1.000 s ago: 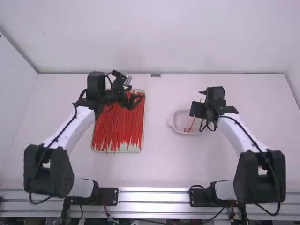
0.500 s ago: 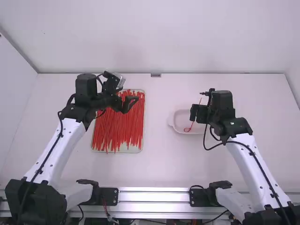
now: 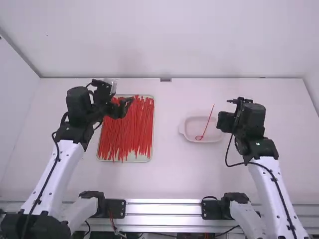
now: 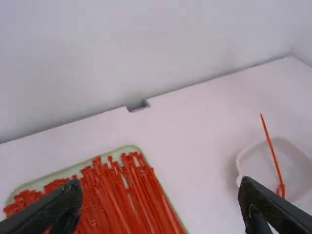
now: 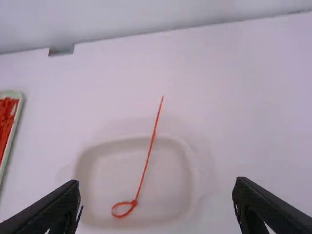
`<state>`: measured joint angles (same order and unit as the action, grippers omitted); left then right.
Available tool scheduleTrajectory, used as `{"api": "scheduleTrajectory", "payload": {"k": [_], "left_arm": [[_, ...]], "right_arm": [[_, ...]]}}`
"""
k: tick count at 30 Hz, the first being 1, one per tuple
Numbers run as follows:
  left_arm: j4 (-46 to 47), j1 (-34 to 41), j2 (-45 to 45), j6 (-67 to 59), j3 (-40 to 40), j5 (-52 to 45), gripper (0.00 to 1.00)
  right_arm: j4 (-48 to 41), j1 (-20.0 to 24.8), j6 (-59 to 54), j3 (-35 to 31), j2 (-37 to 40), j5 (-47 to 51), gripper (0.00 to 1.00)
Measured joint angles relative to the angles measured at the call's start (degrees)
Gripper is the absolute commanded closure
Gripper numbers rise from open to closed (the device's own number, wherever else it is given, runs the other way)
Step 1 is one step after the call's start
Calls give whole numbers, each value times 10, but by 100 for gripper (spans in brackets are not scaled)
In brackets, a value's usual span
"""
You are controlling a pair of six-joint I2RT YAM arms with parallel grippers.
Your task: Fasten the cable tie
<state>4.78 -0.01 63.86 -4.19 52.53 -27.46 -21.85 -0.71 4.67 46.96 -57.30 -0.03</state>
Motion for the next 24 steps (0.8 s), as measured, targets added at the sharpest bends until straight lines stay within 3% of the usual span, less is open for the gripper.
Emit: {"api": "scheduleTrajectory", "payload": {"k": [5,17,24], "left_arm": [[-44,0,-54,28,-52,47,31],[-46,0,-215,40,-212,192,59],[-46,0,-312,42,-307,253,75]], "right_arm": [[56,9,-32,-55,53,1,32],[211,9,-47,-213,216,1,61],[216,9,-47,-307,311,-1,77]]}}
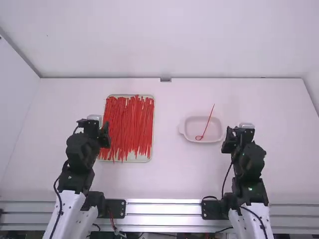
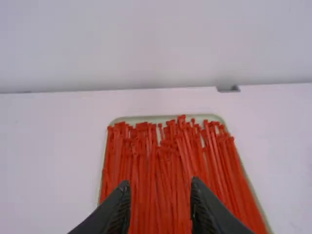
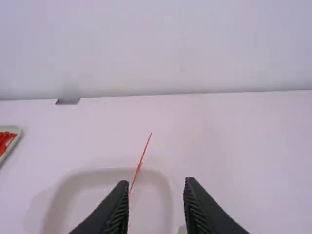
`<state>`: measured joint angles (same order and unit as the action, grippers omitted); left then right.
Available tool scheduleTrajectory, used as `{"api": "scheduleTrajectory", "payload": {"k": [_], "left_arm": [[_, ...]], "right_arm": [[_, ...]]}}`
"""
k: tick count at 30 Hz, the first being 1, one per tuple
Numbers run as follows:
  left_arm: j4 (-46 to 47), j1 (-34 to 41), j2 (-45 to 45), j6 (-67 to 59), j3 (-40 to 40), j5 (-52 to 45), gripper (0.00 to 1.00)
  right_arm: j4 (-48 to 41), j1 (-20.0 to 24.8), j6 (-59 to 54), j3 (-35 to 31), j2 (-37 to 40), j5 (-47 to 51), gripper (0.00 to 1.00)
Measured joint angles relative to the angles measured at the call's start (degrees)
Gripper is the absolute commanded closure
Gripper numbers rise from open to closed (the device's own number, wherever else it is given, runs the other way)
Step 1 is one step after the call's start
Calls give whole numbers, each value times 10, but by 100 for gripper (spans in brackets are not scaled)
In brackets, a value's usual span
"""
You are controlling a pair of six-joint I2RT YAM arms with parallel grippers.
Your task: Fasten the cable tie
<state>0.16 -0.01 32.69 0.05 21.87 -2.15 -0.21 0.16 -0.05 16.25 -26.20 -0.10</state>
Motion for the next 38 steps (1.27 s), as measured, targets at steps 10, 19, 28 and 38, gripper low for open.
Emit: {"api": "scheduleTrajectory", "payload": {"k": [10,19,28,38], "left_arm": [[0,0,-120,0,-118,14,95],[0,0,-204,0,-203,16,100],[-3,0,-267,0,-213,19,100],[-3,0,-322,0,-213,20,100]], "right_arm": [[0,0,-1,-110,108,0,95],[5,0,0,-156,183,0,100],[5,0,-1,-156,239,0,100],[5,0,-2,-156,257,0,100]]}}
